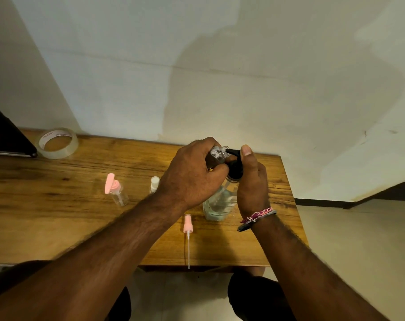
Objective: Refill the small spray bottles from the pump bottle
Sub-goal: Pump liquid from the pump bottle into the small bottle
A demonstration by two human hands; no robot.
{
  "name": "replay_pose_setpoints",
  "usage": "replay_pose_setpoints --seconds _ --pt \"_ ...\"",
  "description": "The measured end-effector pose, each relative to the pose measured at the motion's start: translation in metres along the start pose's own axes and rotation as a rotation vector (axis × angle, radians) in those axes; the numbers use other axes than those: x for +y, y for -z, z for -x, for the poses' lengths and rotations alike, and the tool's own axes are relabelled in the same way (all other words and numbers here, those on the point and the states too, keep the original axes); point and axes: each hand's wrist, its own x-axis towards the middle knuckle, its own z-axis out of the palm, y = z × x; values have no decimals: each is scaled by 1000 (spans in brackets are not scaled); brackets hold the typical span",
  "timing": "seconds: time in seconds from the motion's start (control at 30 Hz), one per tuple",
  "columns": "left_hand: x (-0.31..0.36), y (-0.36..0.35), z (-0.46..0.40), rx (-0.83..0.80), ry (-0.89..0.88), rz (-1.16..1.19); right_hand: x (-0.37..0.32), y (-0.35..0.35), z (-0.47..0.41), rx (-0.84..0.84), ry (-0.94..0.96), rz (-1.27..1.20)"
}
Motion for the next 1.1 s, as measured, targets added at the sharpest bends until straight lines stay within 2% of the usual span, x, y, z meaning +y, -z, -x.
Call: replay_pose_setpoints --seconds 0.6,1.1 --pt "0 0 0 -1 11 4 0 2 -1 -16 14 0" --pt "-7 0 1 16 53 69 1 17 -6 -125 34 -18"
